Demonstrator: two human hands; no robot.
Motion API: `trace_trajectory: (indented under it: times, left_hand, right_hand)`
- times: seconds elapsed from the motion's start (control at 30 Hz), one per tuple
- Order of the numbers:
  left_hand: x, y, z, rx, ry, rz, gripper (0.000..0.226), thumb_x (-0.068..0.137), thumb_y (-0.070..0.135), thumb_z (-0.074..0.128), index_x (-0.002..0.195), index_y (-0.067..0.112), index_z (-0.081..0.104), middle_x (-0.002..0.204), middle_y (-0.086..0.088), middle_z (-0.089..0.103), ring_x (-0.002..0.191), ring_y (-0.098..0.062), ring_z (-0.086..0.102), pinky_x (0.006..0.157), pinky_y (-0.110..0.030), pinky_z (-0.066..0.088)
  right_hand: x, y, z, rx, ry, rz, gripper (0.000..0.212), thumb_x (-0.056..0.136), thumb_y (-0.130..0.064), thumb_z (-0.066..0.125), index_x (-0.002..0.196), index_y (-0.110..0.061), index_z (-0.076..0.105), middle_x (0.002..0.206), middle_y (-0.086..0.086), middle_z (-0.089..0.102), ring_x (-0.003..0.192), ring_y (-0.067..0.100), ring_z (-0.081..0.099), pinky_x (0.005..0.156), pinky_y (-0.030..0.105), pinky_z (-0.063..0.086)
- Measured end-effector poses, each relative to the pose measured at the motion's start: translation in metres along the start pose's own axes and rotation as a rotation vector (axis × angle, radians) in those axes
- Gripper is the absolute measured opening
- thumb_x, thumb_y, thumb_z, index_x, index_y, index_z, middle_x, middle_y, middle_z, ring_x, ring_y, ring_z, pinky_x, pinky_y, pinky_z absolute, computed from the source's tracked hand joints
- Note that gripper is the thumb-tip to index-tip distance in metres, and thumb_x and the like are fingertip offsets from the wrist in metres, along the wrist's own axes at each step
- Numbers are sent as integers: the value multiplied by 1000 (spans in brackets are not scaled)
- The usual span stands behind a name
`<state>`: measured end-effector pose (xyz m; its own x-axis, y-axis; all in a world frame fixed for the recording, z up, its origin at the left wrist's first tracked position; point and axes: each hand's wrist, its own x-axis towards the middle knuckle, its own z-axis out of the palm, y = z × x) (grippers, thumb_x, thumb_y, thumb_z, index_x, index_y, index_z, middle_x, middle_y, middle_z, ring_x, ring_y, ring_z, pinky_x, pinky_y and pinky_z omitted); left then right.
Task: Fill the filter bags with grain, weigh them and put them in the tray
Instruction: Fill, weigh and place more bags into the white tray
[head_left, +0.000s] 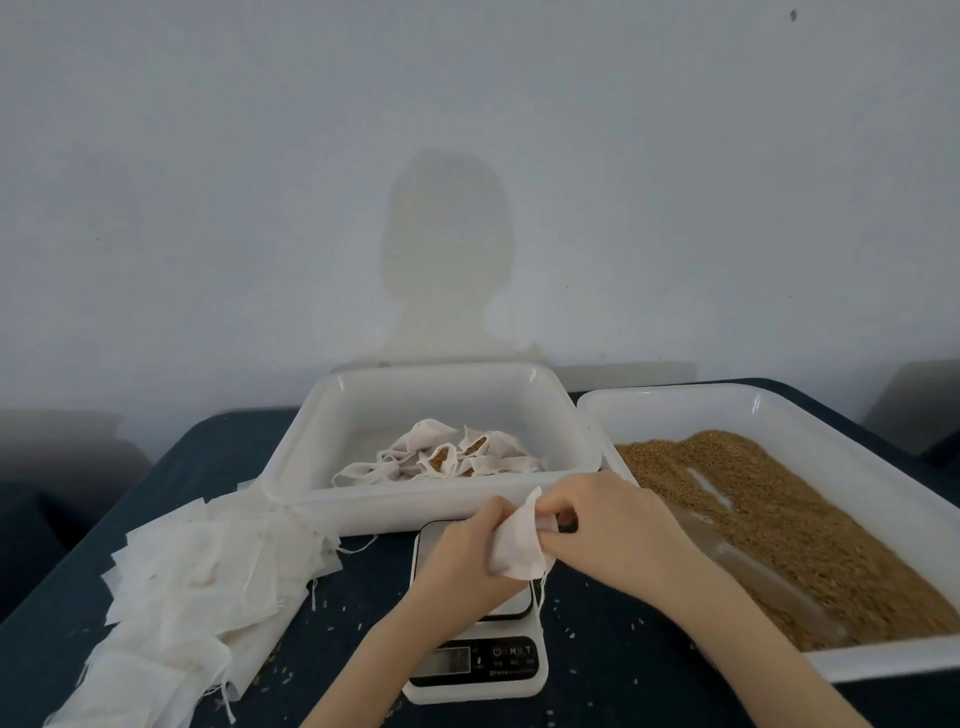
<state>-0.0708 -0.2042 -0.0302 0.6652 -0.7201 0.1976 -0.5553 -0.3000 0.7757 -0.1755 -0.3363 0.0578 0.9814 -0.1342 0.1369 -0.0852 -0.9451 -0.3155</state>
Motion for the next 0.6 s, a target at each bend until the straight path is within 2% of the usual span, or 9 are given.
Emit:
trace_trajectory:
  times: [0.1, 0.2, 0.27, 0.33, 0.4, 0.47, 0.53, 0.6]
  left_hand:
    - [4, 2, 0, 5, 1, 27, 40, 63, 61, 60, 94, 38, 49, 88, 28, 60, 79, 6, 57, 63, -11, 45]
    - [11, 3, 0, 25, -20, 42, 33, 67, 54, 63, 93, 43, 47, 91, 34, 56, 84, 13, 53, 65, -2, 40]
    - [18, 6, 2, 25, -44, 47, 31, 72, 45, 68, 95, 46, 47, 95, 35, 56, 88, 15, 53, 66, -1, 39]
    - [28, 10, 6, 29, -52, 60, 32, 73, 41, 69, 97, 46, 48, 91, 29, 60, 87, 11, 56, 64, -4, 42]
    - [39, 17, 13, 61, -61, 85, 35, 77, 38, 71, 103, 45, 49, 93, 23, 62, 88, 9, 57, 68, -5, 44]
    - [51, 25, 22, 83, -81, 114, 38, 80, 35, 71, 113, 37, 53, 100, 16, 63, 92, 3, 58, 76, -11, 47]
    - [61, 33, 33, 78, -110, 137, 37, 79, 39, 68, 114, 33, 55, 99, 12, 65, 90, -3, 61, 78, -26, 53]
    - [68, 43, 42, 84, -135, 155, 39, 74, 49, 63, 110, 34, 56, 95, 10, 65, 85, -6, 63, 75, -32, 56]
  right_hand:
    - [-2, 21, -11, 312, 0, 13, 10, 84, -42, 65, 83, -50, 72, 99, -30, 65, 89, -7, 59, 74, 12, 44]
    - [-5, 62, -24, 483, 159, 91, 11, 83, -38, 68, 83, -48, 73, 95, -33, 67, 90, -13, 60, 75, 9, 45]
    - [-7, 101, -28, 312, 206, 246, 9, 86, -39, 67, 90, -47, 70, 98, -26, 69, 88, -9, 62, 82, 19, 50]
    - [-11, 138, -24, -7, 50, 420, 24, 87, -44, 64, 111, -41, 65, 114, -19, 65, 96, 2, 63, 86, 28, 54]
    - [-18, 168, -12, -183, -166, 493, 39, 87, -46, 63, 123, -32, 61, 121, -19, 59, 96, 7, 64, 81, 25, 55]
    - [-24, 184, -3, -188, -286, 496, 38, 85, -50, 62, 116, -27, 64, 117, -17, 62, 90, 8, 65, 76, 25, 56]
    - [-30, 194, 3, -148, -290, 494, 35, 85, -51, 62, 110, -27, 64, 105, -10, 67, 86, 8, 63, 77, 27, 55]
    - [-32, 198, 4, -132, -295, 500, 36, 86, -49, 63, 114, -25, 61, 104, -8, 64, 89, 9, 61, 79, 27, 53]
